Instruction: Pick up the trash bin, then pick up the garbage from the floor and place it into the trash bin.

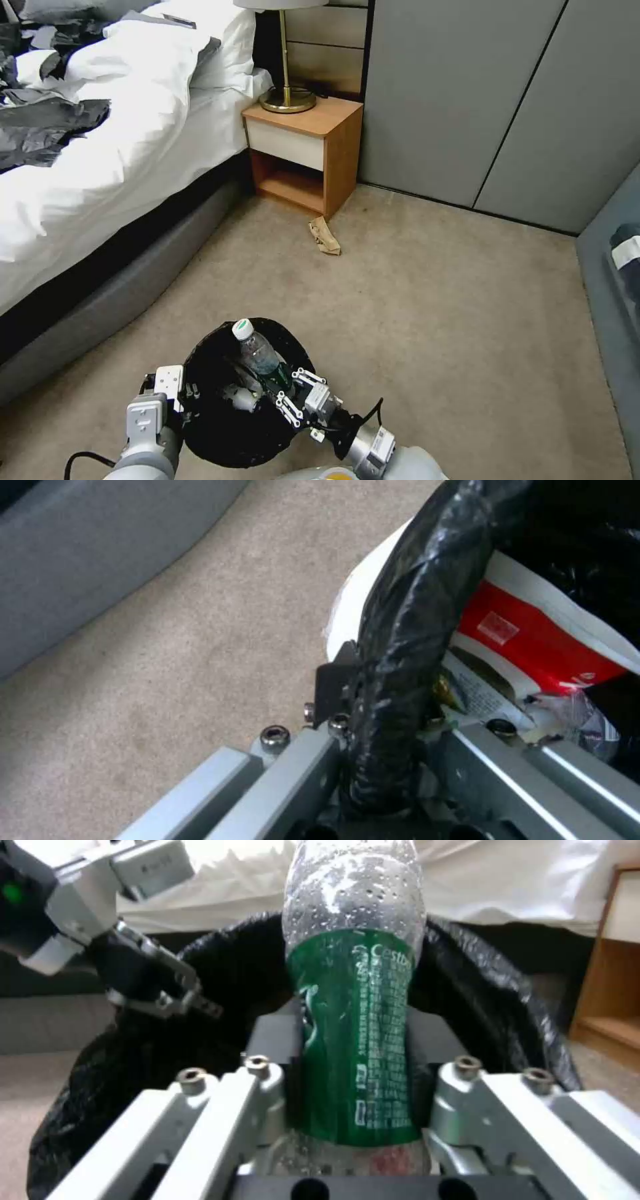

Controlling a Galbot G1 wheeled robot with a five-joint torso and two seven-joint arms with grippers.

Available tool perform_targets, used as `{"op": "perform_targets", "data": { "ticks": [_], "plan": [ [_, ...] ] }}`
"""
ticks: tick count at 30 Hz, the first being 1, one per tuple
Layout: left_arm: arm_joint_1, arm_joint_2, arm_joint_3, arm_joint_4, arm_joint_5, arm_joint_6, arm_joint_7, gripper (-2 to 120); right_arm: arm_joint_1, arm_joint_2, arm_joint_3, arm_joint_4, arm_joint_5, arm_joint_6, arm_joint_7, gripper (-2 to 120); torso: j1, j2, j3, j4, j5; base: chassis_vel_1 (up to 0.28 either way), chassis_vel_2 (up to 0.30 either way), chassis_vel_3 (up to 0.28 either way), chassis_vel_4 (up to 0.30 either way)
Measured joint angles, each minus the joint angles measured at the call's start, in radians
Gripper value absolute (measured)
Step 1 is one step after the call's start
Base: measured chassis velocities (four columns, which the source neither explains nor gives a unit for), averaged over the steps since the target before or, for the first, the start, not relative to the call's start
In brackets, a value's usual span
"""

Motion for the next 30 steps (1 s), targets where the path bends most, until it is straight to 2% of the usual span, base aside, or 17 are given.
{"op": "perform_targets", "data": {
  "ticks": [3, 4, 6, 7, 9, 10, 13, 17, 18, 30],
  "plan": [
    [-0.002, -0.004, 0.005, 0.000, 0.000, 0.001, 0.000, 0, 0.000, 0.002, 0.000, -0.008, -0.004, -0.002, 0.001, 43, 0.000, 0.000, 0.000, 0.0000, 0.0003, 0.000, 0.000, 0.000, 0.000],
    [-0.002, -0.004, 0.005, 0.000, 0.000, 0.001, 0.000, 0, 0.000, 0.002, 0.000, -0.008, -0.004, -0.002, 0.001, 43, 0.000, 0.000, 0.000, 0.0000, 0.0003, 0.000, 0.000, 0.000, 0.000],
    [-0.002, -0.005, 0.006, -0.001, 0.001, 0.001, 0.000, 0, 0.000, 0.003, 0.000, -0.009, -0.006, -0.004, 0.002, 53, 0.000, 0.000, 0.000, -0.0001, 0.0004, 0.000, 0.000, 0.000, 0.000],
    [-0.002, -0.005, 0.006, -0.001, 0.001, 0.001, 0.000, 0, 0.000, 0.003, 0.000, -0.009, -0.006, -0.004, 0.002, 53, 0.000, 0.000, 0.000, -0.0001, 0.0004, 0.000, 0.000, 0.000, 0.000],
    [0.001, -0.005, 0.008, -0.005, 0.001, 0.001, 0.000, 0, 0.000, 0.004, 0.000, -0.009, -0.008, -0.008, 0.003, 65, 0.000, 0.000, 0.000, -0.0002, 0.0004, 0.000, 0.000, 0.000, 0.000],
    [0.001, -0.005, 0.008, -0.005, 0.001, 0.001, 0.000, 0, 0.000, 0.004, 0.000, -0.009, -0.008, -0.008, 0.003, 65, 0.000, 0.000, 0.000, -0.0002, 0.0004, 0.000, 0.000, 0.000, 0.000],
    [0.003, -0.009, 0.012, -0.007, 0.001, 0.001, -0.001, 0, 0.000, 0.005, 0.000, -0.009, -0.010, -0.011, 0.004, 80, 0.000, 0.000, 0.000, -0.0004, 0.0003, 0.000, 0.000, 0.000, 0.000],
    [0.005, -0.011, 0.015, -0.008, 0.002, 0.001, -0.001, 0, 0.000, 0.005, 0.000, -0.008, -0.012, -0.013, 0.006, 89, 0.000, 0.000, 0.000, -0.0005, 0.0004, 0.000, 0.000, 0.000, 0.000],
    [0.005, -0.011, 0.016, -0.008, 0.003, 0.001, -0.001, 0, 0.000, 0.007, 0.000, -0.008, -0.015, -0.013, 0.007, 96, 0.000, 0.000, 0.000, -0.0007, 0.0003, 0.000, 0.000, 0.000, 0.000],
    [0.016, -0.007, 0.019, -0.011, 0.017, -0.002, 0.004, 0, -0.002, 0.007, -0.001, -0.001, -0.017, -0.022, 0.021, 100, 0.000, 0.000, 0.000, -0.0003, 0.0024, 0.000, 0.000, 0.000, 0.000]
  ]
}}
